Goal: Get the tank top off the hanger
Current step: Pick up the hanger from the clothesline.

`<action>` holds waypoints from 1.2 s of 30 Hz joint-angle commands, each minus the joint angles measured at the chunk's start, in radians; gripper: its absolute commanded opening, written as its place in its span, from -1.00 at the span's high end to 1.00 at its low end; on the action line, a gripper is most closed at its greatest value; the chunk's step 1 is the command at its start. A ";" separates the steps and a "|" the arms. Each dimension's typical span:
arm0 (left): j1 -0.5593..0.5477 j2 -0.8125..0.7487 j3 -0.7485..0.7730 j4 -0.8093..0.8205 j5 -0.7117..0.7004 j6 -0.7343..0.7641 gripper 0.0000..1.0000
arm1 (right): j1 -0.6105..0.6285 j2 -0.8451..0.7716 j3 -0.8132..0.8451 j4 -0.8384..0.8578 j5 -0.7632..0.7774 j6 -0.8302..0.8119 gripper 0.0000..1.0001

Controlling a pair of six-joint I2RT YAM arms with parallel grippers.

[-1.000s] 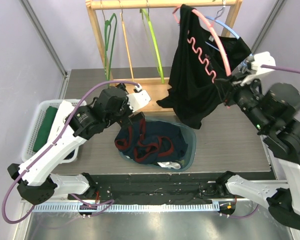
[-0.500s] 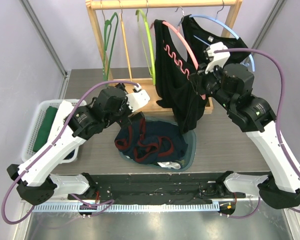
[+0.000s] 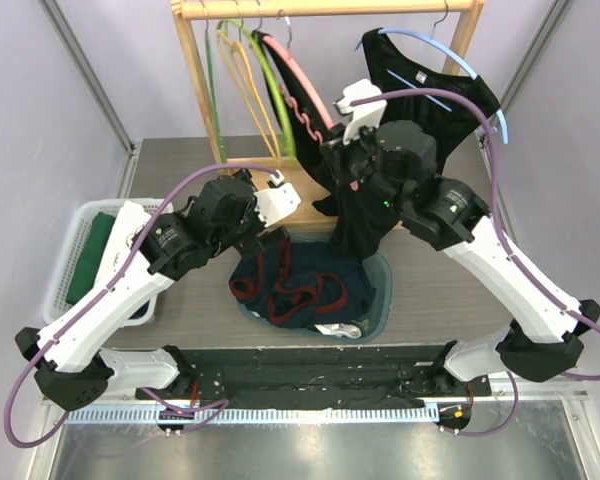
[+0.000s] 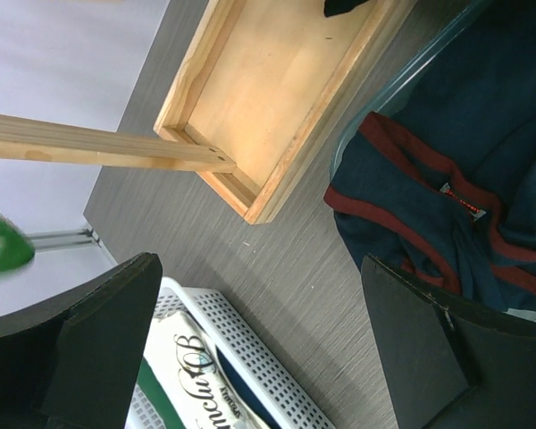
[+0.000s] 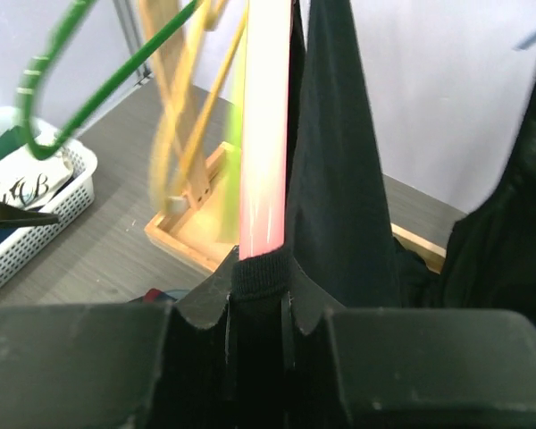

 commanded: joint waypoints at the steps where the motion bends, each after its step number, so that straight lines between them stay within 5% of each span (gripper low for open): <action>1: 0.007 -0.021 -0.016 0.041 0.010 -0.003 -0.99 | 0.072 -0.012 0.068 0.132 0.068 -0.068 0.98; 17: 0.007 -0.029 0.002 0.026 0.013 -0.003 -0.99 | 0.072 -0.154 0.133 0.057 0.292 -0.163 0.98; 23: 0.011 -0.042 -0.001 0.023 0.010 0.000 -1.00 | 0.072 -0.232 0.209 -0.055 0.119 -0.125 0.98; 36: 0.018 -0.021 0.031 0.011 0.021 -0.008 -0.99 | 0.072 -0.426 0.310 -0.024 -0.119 -0.025 0.98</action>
